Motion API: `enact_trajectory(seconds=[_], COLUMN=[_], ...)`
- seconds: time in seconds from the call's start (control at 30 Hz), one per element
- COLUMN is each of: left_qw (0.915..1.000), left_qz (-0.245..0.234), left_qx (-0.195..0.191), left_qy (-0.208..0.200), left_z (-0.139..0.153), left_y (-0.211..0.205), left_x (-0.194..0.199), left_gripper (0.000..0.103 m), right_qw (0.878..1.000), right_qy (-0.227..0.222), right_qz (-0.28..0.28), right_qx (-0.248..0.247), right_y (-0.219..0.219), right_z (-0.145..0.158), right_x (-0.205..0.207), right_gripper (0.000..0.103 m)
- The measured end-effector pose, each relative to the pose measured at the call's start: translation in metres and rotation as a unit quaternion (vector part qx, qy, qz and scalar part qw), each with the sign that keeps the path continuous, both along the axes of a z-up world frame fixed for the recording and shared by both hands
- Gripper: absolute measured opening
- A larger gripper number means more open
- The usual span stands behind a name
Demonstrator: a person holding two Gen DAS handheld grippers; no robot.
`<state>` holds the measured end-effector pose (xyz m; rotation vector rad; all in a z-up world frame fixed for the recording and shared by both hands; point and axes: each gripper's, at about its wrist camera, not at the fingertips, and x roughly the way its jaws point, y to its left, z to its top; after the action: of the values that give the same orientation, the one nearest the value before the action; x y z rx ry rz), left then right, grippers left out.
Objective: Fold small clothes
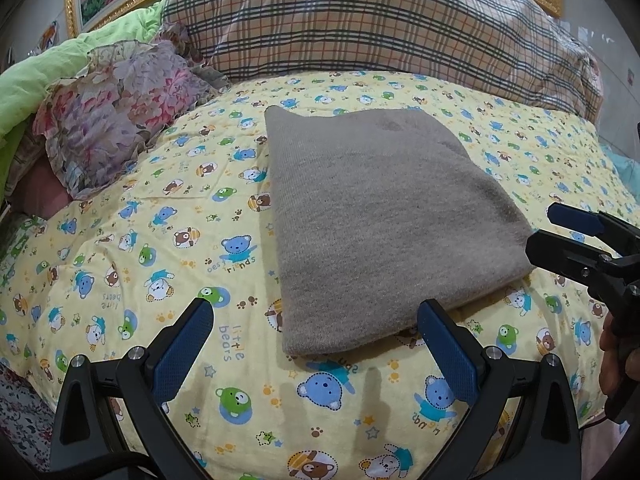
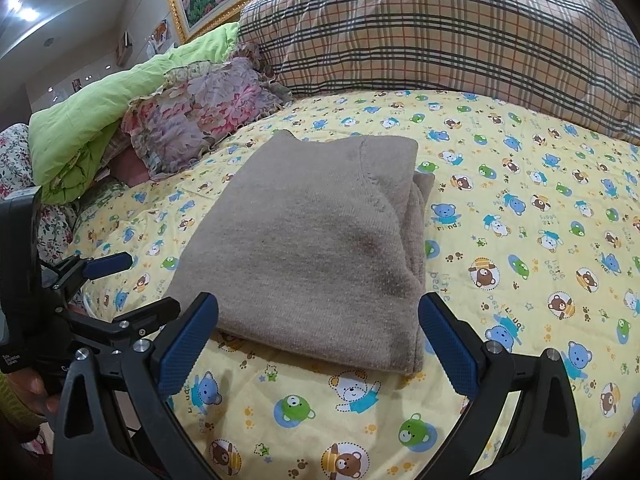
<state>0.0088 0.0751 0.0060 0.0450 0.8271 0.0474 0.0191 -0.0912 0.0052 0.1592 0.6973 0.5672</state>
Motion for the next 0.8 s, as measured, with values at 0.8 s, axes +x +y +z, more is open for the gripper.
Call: enact_trajectory(seconds=[0.8], left_qw=[1.0], left_qz=[0.008], left_qx=[-0.004], left_qy=[-0.001], left_z=[0.003], left_y=[0.01], left_x=[0.009], left_gripper=[0.102], right_qw=[1.0], right_qy=[0.001], right_qz=[-0.003], right_qx=[0.002], right_y=[0.0], right_z=[0.002], right_x=[0.007], right_gripper=[0.1])
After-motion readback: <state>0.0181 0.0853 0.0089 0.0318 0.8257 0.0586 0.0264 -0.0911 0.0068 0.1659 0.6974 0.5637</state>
